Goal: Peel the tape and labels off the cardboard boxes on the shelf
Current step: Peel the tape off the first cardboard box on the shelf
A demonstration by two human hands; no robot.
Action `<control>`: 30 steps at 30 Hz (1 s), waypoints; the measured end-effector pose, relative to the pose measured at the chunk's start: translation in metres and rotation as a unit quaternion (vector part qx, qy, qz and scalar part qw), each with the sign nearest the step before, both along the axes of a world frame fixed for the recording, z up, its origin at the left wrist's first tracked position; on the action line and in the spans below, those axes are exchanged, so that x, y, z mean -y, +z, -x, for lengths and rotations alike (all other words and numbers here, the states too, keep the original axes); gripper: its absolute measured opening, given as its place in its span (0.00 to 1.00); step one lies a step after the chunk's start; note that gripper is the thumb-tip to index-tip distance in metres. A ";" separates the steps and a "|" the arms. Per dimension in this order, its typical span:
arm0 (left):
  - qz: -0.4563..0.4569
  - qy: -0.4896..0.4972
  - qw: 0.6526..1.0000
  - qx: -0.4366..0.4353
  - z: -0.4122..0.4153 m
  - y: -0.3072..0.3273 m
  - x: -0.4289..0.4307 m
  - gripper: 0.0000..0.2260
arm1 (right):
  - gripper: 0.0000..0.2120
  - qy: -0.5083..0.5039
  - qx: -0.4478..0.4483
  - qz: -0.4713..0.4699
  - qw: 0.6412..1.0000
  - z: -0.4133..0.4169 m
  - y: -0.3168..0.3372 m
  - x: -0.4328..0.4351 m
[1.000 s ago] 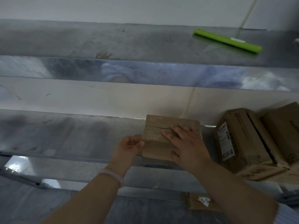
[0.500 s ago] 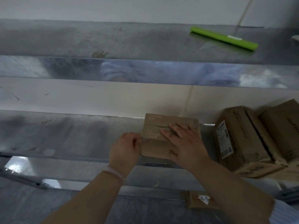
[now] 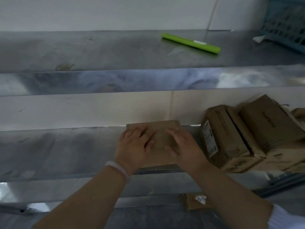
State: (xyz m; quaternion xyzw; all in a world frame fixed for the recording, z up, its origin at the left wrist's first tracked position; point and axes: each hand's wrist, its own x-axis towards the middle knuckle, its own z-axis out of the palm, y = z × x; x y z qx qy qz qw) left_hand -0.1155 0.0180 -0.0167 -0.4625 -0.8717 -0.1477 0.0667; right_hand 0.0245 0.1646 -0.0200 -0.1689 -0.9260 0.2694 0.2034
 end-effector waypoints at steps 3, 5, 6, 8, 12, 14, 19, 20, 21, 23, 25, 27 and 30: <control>0.032 0.025 0.999 0.004 -0.004 0.007 -0.009 0.22 | 0.25 -0.118 0.018 0.184 0.976 -0.019 -0.006 0.002; 0.052 0.034 0.998 -0.027 -0.008 0.007 -0.014 0.24 | 0.15 -0.136 0.000 0.286 0.948 -0.029 -0.011 0.004; 0.063 0.033 0.997 -0.042 -0.009 0.005 -0.016 0.24 | 0.14 -0.151 -0.012 0.317 0.936 -0.033 -0.010 0.006; 0.070 0.029 0.995 -0.065 -0.010 0.001 -0.016 0.25 | 0.13 -0.179 -0.027 0.343 0.922 -0.037 -0.011 0.007; 0.057 0.022 0.995 -0.081 -0.006 0.002 -0.016 0.25 | 0.14 -0.215 -0.063 0.373 0.901 -0.035 -0.013 0.011; 0.055 0.014 0.995 -0.081 -0.004 0.003 -0.016 0.25 | 0.13 -0.233 -0.059 0.365 0.900 -0.034 -0.013 0.012; 0.064 0.016 0.994 -0.082 -0.003 0.002 -0.015 0.25 | 0.06 -0.261 -0.014 0.321 0.910 -0.032 -0.014 0.004; 0.065 0.016 0.994 -0.082 -0.003 0.002 -0.015 0.25 | 0.05 -0.255 -0.004 0.318 0.913 -0.032 -0.014 0.001; 0.065 0.016 0.995 -0.081 -0.003 0.002 -0.016 0.25 | 0.05 -0.245 0.007 0.314 0.917 -0.031 -0.013 -0.001; 0.062 0.015 0.995 -0.078 -0.002 0.002 -0.016 0.25 | 0.04 -0.218 0.029 0.295 0.930 -0.031 -0.012 -0.004; 0.063 0.018 0.995 -0.076 -0.003 0.002 -0.015 0.25 | 0.03 -0.194 0.047 0.271 0.942 -0.031 -0.011 -0.009; 0.062 0.018 0.995 -0.070 -0.002 0.003 -0.015 0.25 | 0.03 -0.175 0.056 0.254 0.949 -0.032 -0.010 -0.013; 0.055 0.015 0.996 -0.074 -0.002 0.003 -0.014 0.25 | 0.04 -0.150 0.059 0.248 0.955 -0.033 -0.008 -0.019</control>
